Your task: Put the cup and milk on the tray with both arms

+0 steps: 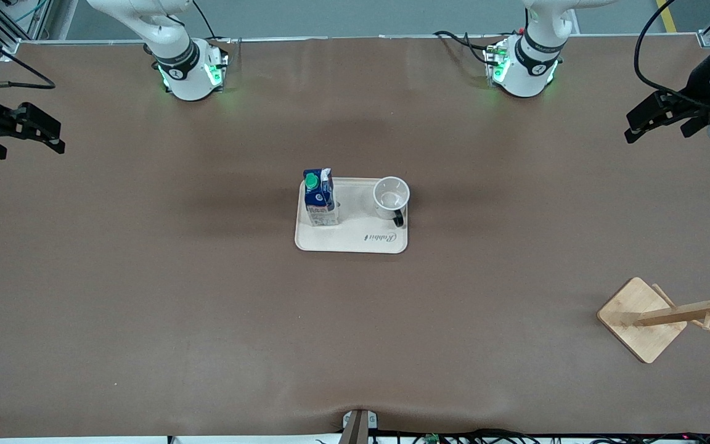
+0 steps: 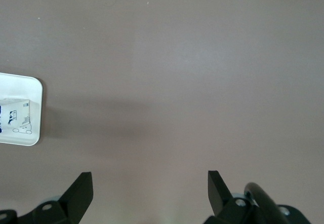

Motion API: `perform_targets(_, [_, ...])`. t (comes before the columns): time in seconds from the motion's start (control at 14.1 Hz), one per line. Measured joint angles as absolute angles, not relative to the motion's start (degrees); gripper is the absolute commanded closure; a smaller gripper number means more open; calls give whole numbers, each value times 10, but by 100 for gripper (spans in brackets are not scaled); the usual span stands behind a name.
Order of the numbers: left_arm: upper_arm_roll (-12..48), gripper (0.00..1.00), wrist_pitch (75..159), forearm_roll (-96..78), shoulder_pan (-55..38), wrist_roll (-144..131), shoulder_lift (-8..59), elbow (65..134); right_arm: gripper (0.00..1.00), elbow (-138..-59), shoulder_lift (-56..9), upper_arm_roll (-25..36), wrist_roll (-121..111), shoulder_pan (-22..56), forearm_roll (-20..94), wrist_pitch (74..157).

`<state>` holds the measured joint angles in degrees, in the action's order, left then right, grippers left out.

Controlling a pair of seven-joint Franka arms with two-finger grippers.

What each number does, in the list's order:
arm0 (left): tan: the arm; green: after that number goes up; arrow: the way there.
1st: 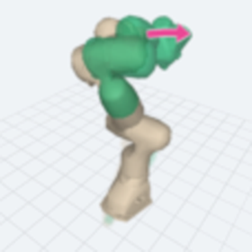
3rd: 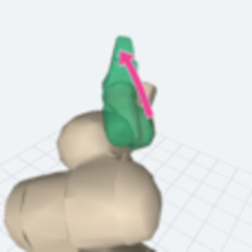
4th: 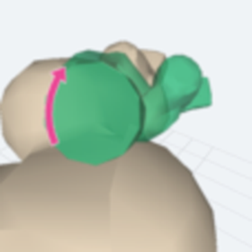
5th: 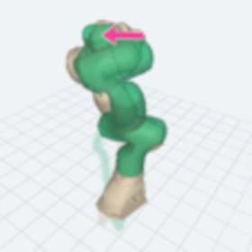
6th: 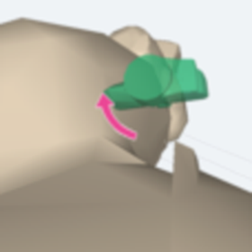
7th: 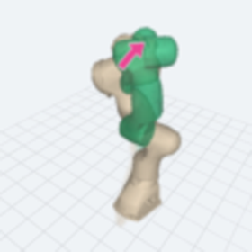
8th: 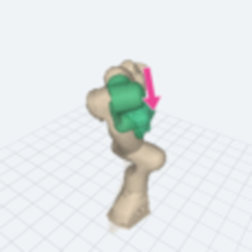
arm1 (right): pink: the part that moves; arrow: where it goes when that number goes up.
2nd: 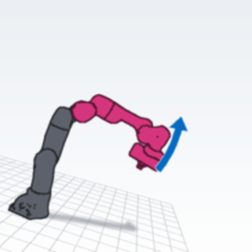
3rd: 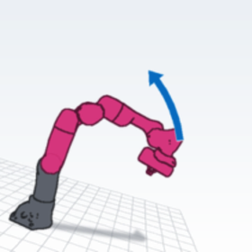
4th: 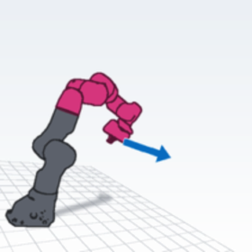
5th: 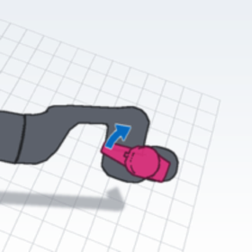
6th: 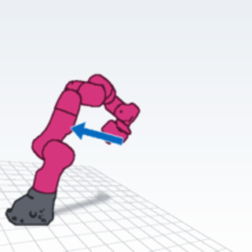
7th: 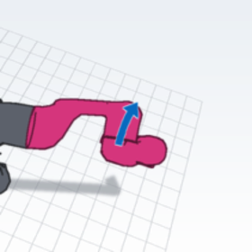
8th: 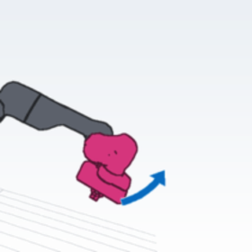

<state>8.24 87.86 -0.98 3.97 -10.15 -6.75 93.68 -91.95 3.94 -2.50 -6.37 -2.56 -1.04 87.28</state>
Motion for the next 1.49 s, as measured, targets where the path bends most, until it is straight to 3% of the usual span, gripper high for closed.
perform_targets(1.49, [81, 0, 851, -10, 40, -102, -67, 929, 0, -917, 35, -34, -71, -26, -22, 887])
